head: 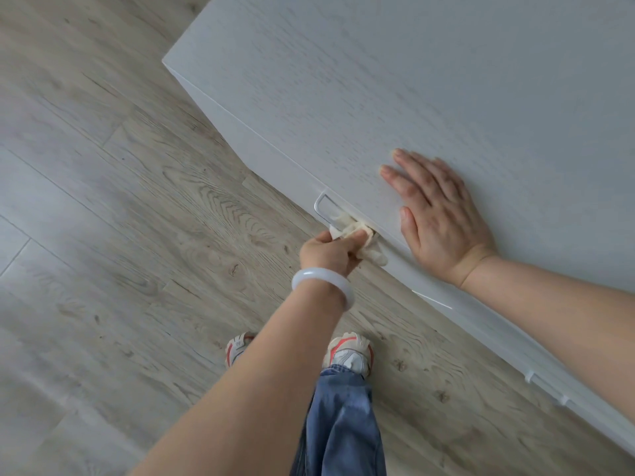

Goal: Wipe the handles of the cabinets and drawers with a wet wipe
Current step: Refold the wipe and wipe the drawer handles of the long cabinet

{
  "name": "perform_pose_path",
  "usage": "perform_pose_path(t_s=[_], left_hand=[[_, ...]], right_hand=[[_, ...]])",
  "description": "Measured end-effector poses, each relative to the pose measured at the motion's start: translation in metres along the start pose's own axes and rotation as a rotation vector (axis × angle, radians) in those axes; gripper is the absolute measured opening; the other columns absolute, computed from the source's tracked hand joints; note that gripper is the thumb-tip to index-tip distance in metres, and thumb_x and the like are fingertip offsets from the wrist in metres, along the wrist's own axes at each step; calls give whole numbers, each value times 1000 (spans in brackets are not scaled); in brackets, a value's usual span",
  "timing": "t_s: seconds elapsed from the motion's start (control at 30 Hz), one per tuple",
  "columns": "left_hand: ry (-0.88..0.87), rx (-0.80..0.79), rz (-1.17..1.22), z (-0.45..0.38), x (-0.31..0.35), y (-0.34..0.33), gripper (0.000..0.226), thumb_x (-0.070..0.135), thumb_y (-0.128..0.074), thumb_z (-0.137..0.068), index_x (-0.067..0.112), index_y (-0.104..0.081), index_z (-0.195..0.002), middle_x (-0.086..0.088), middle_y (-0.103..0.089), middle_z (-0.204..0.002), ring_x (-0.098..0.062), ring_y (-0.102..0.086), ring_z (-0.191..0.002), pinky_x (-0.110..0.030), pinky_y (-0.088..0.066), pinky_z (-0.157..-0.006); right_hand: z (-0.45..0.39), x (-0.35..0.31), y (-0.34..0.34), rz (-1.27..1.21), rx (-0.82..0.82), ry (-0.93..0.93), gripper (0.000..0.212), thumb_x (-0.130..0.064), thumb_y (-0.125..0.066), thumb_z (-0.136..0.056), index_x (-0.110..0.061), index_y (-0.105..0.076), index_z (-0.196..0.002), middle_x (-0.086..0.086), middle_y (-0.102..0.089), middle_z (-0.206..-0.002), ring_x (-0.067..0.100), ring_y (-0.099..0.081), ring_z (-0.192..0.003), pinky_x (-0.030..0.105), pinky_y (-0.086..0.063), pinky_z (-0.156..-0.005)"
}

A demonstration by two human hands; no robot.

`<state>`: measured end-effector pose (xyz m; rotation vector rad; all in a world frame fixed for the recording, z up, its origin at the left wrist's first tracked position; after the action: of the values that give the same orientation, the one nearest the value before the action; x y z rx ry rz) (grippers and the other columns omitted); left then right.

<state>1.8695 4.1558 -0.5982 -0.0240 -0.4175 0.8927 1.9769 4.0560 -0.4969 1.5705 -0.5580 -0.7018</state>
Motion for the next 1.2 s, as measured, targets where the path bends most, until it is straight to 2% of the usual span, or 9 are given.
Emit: perform_pose_path(t_s=[0.27,0.43,0.6,0.7,0.83,0.97,1.1,1.13,1.2], left_hand=[[-109,80,-2,-6,20,13,30,-6,-74,-77,9,-67,-102,-5,-74,-89,-19,-71,-85,-31,-58,-81],[-116,99,2,-2,11,9,22,-7,-72,-77,12,-68,-87,-2,-73,-74,-23,-69,-78,-35,-58,-78],[-283,151,14,-11,61,29,22,-3,-73,-79,12,-70,-95,-2,-73,-82,-18,-70,-80,-38,-58,-83],[-207,134,0,-5,36,15,26,-7,-69,-80,17,-69,-92,5,-73,-74,-17,-68,-78,-37,-57,-84],[-69,84,2,-4,17,11,36,-3,-73,-78,11,-66,-110,-3,-74,-89,-19,-71,-83,-32,-60,-73],[-184,112,-19,-9,58,24,44,-1,-75,-77,11,-63,-117,-4,-73,-93,-20,-72,-83,-38,-59,-80],[-116,143,-67,0,28,10,27,-6,-70,-79,20,-68,-87,-4,-72,-86,-24,-70,-82,-46,-58,-83],[-44,139,-52,4,11,4,27,-8,-68,-80,19,-67,-85,-6,-71,-87,-25,-69,-78,-47,-59,-79],[92,94,38,13,-12,-8,32,-14,-62,-82,8,-65,-105,-14,-68,-103,-27,-65,-76,-42,-61,-62]], right_hand=[[-1,0,0,-6,-11,2,53,-20,-33,-95,-13,-37,-148,8,-30,-156,23,-27,-143,41,-17,-120],[-1,0,-1,0,-18,-2,55,-19,-36,-93,-13,-37,-148,8,-30,-157,23,-28,-143,43,-19,-120],[-1,-1,-1,-20,-16,10,54,-20,-33,-94,-12,-37,-147,8,-30,-156,24,-28,-143,43,-19,-119],[-1,0,-1,-11,-20,-1,54,-20,-32,-95,-13,-37,-148,8,-30,-156,24,-28,-143,43,-19,-119],[-1,-1,0,-17,-16,2,54,-20,-33,-95,-12,-37,-147,9,-30,-156,24,-29,-143,44,-20,-119],[-2,-1,-1,-22,-16,7,53,-19,-33,-95,-12,-37,-148,9,-30,-156,25,-28,-143,43,-19,-119],[-1,0,-1,-12,-16,3,54,-19,-35,-94,-12,-37,-148,9,-30,-156,25,-28,-143,42,-17,-120],[-2,-1,0,-14,-13,4,54,-19,-35,-94,-12,-37,-148,9,-30,-156,25,-28,-143,42,-17,-120],[-1,-1,0,-16,-14,4,54,-19,-35,-94,-12,-37,-147,9,-30,-156,24,-28,-143,40,-15,-121]])
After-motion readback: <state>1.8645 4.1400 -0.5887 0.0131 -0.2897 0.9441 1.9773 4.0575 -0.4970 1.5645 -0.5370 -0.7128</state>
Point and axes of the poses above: each hand's wrist, its own z-axis away from the middle knuckle, its own y-axis out of the back of the hand, x = y × z, the point moved 9 cm from there along -z, towards the middle knuckle
